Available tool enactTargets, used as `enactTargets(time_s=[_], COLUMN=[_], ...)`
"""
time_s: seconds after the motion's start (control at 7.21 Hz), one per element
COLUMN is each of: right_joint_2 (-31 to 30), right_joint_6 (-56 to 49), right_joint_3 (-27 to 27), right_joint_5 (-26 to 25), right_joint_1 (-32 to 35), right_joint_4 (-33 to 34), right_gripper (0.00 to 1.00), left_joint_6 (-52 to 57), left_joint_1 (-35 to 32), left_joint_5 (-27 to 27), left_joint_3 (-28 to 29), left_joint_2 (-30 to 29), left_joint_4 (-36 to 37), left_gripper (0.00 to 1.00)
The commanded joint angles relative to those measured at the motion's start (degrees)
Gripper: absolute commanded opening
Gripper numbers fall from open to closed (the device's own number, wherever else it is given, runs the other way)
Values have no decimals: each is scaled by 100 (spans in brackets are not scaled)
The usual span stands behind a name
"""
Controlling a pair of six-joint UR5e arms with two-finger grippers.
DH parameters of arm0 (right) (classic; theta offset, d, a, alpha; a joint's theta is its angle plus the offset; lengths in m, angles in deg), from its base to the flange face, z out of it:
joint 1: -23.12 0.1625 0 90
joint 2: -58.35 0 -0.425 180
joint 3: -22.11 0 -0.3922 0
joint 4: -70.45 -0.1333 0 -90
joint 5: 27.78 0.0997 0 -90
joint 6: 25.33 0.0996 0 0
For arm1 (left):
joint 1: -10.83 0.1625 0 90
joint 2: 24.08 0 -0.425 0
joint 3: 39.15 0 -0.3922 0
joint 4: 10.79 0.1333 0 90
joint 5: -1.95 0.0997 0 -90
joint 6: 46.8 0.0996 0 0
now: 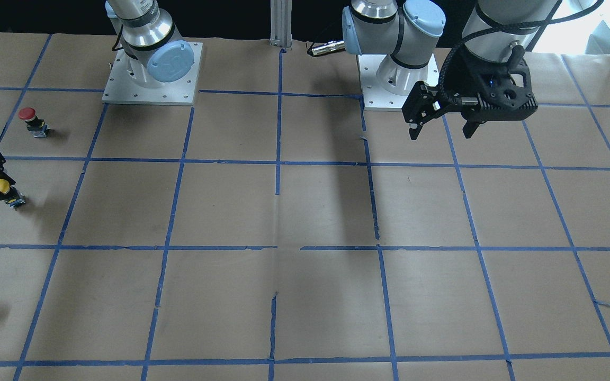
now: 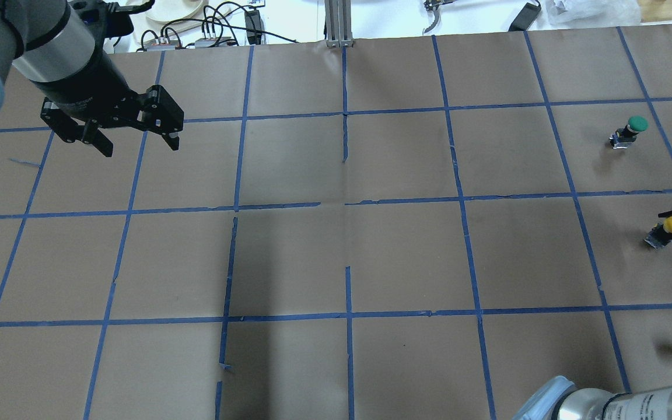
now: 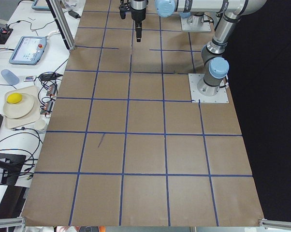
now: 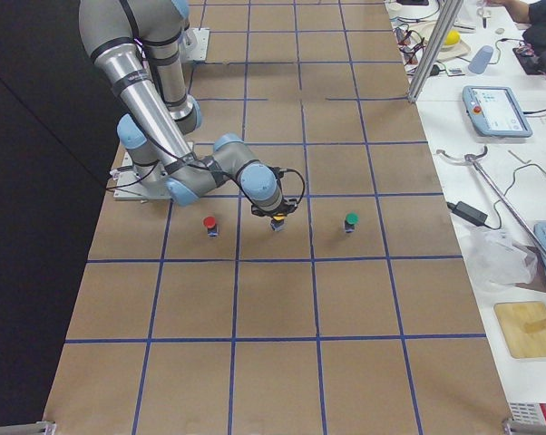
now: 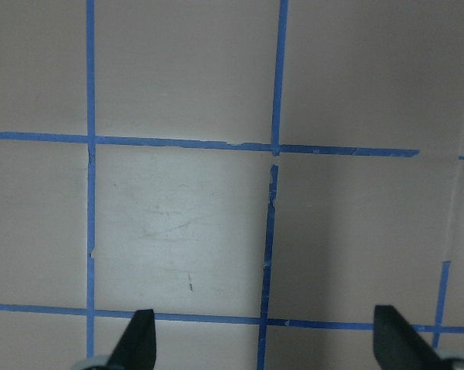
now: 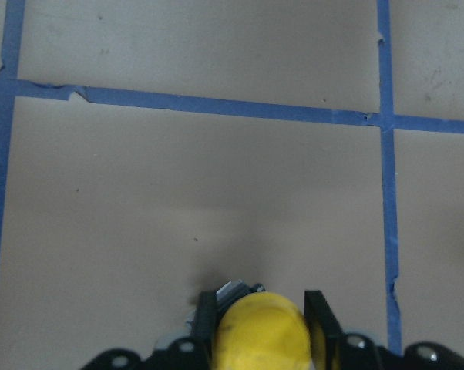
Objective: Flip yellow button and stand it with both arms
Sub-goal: 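Set the button upright on the table and open the right gripper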
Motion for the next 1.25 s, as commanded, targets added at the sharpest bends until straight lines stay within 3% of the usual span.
enactTargets(time_s=[0.0,0.14,0.42,0.55,0.69,1.11], right_joint_2=[93,76,-151,-266,-406,-881], right_joint_6=[79,566,1104,1421,1989,4122], right_joint_3=[1,9,236,455,762,1860], right_joint_5=[28,54,-68,-173,-252,-482], right_joint_1=[-32,-32,29,90,308,1256], right_joint_4=[-30,22,-65,-457,-1262,-2795], right_gripper=[38,99,100,100,100,100], left_joint_6=[48,48,74,83,83,83], left_joint_1=[39,92,153,128,119,119], left_joint_5=[25,-35,-175,-290,-274,-265], left_joint_3=[171,242,278,269,269,260], left_joint_2=[125,117,73,116,108,117], left_joint_4=[-94,-243,-262,-262,-254,-253], left_gripper=[100,100,100,100,100,100])
